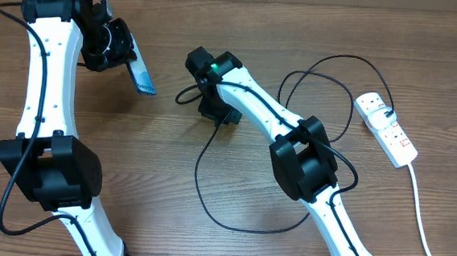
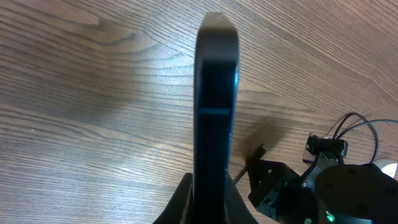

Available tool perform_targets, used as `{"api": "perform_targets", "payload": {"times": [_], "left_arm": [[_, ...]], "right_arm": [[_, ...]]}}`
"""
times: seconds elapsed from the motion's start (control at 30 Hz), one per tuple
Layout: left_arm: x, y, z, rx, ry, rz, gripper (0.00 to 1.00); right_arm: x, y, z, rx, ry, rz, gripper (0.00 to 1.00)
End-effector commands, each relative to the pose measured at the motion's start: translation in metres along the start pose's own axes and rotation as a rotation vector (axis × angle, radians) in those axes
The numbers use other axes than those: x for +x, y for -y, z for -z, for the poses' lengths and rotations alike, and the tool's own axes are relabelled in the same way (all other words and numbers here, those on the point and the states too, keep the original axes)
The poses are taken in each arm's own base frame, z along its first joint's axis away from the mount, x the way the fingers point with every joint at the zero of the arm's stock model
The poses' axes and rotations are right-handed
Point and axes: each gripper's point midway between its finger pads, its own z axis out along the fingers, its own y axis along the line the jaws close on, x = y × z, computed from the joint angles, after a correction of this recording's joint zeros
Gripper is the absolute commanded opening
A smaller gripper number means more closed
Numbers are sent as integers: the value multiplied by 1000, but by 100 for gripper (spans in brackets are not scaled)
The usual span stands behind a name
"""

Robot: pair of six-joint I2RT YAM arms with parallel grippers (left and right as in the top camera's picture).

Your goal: Plug charger to phone and switch on socket

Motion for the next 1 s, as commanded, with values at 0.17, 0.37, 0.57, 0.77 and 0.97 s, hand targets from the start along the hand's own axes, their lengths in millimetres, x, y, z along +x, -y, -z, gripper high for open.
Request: {"api": "perform_targets", "payload": {"times": [0.17,0.37,0.57,0.77,0.97], "left_arm": [[2,24,12,103,15,-136,4],[12,81,28,445,4,-370,4],[21,134,67,830,44,-540,4],[23,160,104,1081,87,-641,4],[22,172,129,1220,92,-684,4]], "right_arm": [[-1,4,-18,30,-6,28,4],[-12,-8,31,-66,63,85,4],[-17,-15,128,-232,181,242,4],[-4,-1,219,-365,279,340,4],[33,7,269,-458,284,447,4]]}}
